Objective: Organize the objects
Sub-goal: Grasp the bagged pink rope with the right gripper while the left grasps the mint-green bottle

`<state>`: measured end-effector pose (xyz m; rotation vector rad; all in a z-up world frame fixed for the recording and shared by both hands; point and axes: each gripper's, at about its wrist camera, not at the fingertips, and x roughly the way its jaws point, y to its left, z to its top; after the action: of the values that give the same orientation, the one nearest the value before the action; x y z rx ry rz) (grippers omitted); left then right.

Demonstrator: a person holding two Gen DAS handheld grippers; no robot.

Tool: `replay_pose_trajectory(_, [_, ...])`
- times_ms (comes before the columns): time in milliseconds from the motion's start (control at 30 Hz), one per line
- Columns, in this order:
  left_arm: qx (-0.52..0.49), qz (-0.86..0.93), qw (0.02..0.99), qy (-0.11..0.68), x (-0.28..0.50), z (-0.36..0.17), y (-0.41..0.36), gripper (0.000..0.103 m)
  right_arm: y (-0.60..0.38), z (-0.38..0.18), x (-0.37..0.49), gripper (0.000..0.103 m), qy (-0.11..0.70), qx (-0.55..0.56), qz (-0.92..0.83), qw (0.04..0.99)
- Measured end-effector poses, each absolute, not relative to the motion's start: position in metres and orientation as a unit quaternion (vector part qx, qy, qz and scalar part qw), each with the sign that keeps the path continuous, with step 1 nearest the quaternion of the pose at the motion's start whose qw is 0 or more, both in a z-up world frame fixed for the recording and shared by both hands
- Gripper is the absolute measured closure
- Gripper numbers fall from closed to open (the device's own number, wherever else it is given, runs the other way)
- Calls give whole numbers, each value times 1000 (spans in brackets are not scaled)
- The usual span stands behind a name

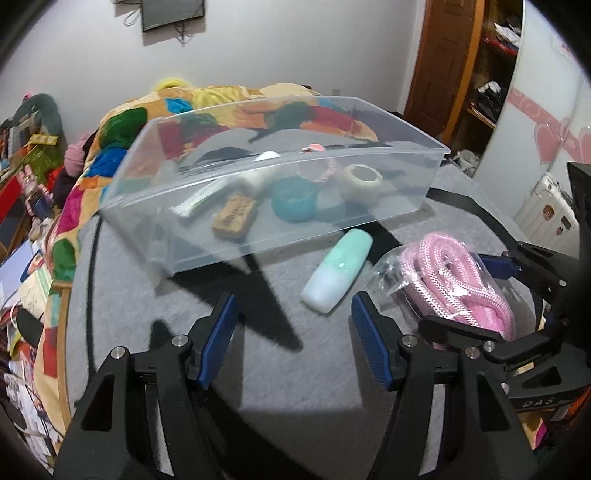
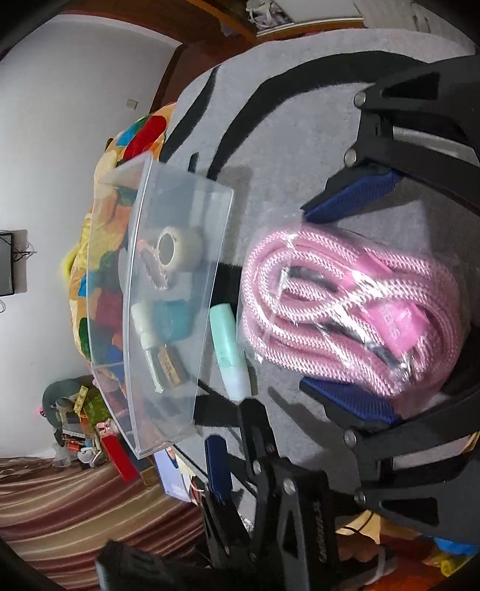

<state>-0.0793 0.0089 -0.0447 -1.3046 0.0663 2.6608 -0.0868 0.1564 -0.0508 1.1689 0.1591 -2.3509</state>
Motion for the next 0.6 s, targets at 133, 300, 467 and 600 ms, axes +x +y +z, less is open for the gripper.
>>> replay_pose_trajectory(133, [-451, 886, 101, 38, -93, -48, 23, 40, 169, -50, -84, 39, 49, 428, -866, 254])
replay_pose_trajectory(300, [-464, 877, 109, 61, -108, -54, 39, 55, 185, -47, -87, 43, 38, 425, -871, 243])
replay_pose_trajectory(467, [-460, 879, 118, 53, -110, -55, 41, 78, 201, -42, -89, 44, 22, 423, -876, 230])
replay_pose_trajectory(600, [-453, 883, 117, 44, -104, -53, 38, 78, 210, -36, -92, 45, 11, 417, -881, 224])
